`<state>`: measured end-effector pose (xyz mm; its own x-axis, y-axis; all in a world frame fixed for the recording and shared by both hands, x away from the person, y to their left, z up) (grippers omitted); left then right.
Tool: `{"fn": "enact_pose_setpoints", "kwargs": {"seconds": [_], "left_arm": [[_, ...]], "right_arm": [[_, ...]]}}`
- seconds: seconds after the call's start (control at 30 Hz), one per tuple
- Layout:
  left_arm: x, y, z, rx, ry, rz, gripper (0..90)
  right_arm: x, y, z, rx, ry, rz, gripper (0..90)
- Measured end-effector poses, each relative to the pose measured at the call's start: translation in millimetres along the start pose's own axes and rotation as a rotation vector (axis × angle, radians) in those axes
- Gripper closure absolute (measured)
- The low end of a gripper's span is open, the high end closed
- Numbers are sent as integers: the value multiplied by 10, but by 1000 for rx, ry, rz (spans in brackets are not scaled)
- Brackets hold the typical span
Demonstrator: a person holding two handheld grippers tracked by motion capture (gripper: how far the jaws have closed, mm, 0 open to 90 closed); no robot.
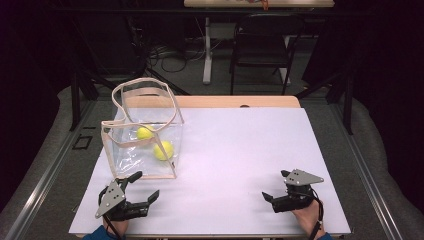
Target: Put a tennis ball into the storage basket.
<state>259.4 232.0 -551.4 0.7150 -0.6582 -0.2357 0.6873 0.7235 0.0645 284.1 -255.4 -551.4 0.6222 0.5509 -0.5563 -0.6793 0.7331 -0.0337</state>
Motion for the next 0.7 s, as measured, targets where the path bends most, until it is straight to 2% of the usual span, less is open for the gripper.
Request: {"fn": "enact_pose_setpoints", "kwargs": {"seconds": [0.07, 0.13, 0.3, 0.7], "left_arm": [[-15, -6, -4, 0, -2, 1, 159], [-18, -7, -8, -3, -1, 4, 159], [-31, -6, -17, -5, 3, 6, 159], [-36, -8, -15, -2, 6, 11, 159]], "right_arm": [[0, 0, 0, 0, 0, 0, 0], [-80, 23, -95, 21, -19, -11, 0], [-115, 34, -124, 20, -27, -28, 0], [-120, 36, -152, 26, -25, -17, 0]]}}
Point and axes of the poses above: each handheld gripper's, and its own axes: x roughly forward along the jaws, z roughly out of its top, y roughly to its left, the point moved 2 cm from there along x, roughly forward along the jaws, and after that the axes turned 1 degree about z, right-handed, at the moved point
